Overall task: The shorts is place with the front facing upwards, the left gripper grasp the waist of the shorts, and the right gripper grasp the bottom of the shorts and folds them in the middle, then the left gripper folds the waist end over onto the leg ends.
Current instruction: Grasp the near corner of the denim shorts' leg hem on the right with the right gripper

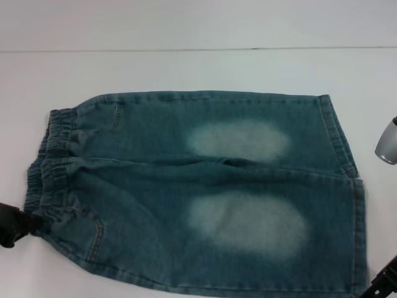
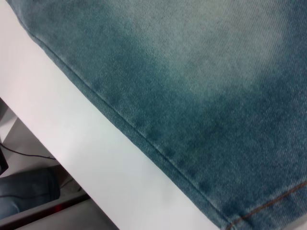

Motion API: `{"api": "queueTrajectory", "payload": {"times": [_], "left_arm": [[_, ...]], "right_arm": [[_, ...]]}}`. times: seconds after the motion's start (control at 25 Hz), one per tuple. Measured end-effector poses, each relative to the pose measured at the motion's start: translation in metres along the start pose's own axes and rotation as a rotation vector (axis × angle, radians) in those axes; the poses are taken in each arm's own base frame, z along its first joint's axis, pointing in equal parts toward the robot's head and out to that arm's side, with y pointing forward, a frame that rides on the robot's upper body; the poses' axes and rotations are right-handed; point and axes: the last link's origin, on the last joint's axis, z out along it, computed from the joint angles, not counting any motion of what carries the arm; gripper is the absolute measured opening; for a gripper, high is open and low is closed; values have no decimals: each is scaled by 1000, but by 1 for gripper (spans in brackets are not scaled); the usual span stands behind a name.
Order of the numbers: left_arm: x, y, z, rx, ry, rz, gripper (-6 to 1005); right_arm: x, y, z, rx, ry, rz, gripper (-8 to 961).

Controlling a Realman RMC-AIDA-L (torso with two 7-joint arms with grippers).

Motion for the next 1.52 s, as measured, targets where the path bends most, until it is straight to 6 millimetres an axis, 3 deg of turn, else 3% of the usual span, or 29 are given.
{"api": "queueTrajectory", "payload": {"times": [1.16,1.4,1.48,1.52], "left_arm": [[-2,3,2,-8,-6,4,49],[-2,3,3,-9,-5,4,49],[-2,3,3,-9,-6,4,49],[-2,3,3,-9,-5,3,49]], "right_arm": [[-6,-1,5,-15,-32,-38,789],[-6,-4,6,-7,-47,-42,679],[-5,-4,7,-7,-48,-44,469],[-4,-5,7,-7,-49,-48,435]]}}
